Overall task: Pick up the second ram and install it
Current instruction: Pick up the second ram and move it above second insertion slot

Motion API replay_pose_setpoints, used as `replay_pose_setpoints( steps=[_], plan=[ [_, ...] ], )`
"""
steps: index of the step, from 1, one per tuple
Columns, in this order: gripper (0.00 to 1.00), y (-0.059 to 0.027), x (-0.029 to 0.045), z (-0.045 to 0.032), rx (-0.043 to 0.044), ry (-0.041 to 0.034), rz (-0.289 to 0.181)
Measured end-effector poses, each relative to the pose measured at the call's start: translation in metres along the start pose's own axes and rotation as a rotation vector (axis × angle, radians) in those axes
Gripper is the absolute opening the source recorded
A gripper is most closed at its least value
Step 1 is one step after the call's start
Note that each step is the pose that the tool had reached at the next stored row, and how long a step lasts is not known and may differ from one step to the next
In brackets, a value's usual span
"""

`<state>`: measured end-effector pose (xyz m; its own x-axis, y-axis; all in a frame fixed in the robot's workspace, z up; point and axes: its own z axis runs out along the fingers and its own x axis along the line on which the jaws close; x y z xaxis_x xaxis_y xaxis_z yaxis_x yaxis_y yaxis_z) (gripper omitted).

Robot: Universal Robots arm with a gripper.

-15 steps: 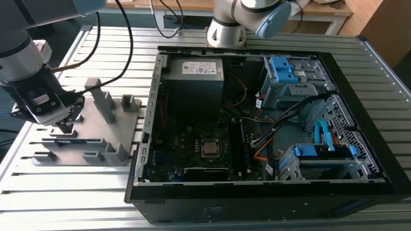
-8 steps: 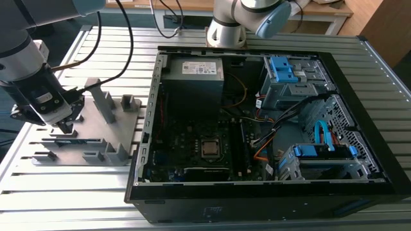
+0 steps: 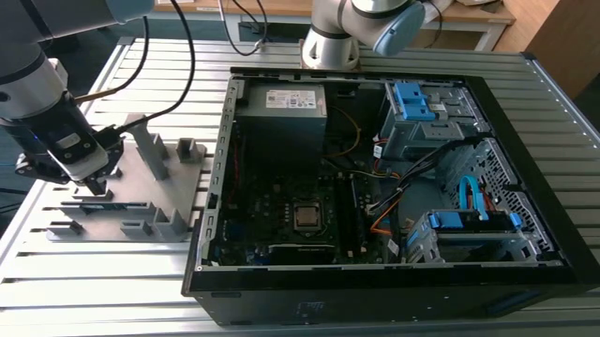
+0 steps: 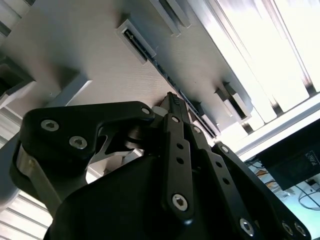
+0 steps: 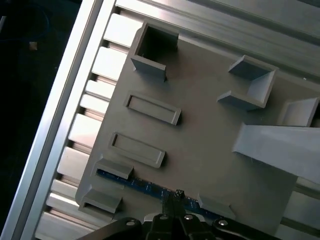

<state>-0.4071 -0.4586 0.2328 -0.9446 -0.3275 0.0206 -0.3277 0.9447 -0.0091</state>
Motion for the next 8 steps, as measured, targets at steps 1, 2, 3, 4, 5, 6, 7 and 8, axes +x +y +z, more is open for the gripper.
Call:
replay_pose_setpoints(
  steps=[1,2,3,4,5,6,7,8],
  plan=[
    [0.1,0.0,0.0,0.0,0.0001,-0.0001,-0.008],
    [0.1,0.0,0.0,0.0,0.0003,-0.0001,-0.016],
    [0.1,0.0,0.0,0.0,0.0005,-0.0003,-0.025],
    [0.1,0.0,0.0,0.0,0.0007,-0.0003,-0.034],
    [0.1,0.0,0.0,0.0,0.0008,-0.0004,-0.042],
    [0.1,0.0,0.0,0.0,0.0011,-0.0004,-0.05],
    [0.1,0.0,0.0,0.0,0.0012,-0.0005,-0.059],
    [0.1,0.0,0.0,0.0,0.0013,-0.0007,-0.067]
  ],
)
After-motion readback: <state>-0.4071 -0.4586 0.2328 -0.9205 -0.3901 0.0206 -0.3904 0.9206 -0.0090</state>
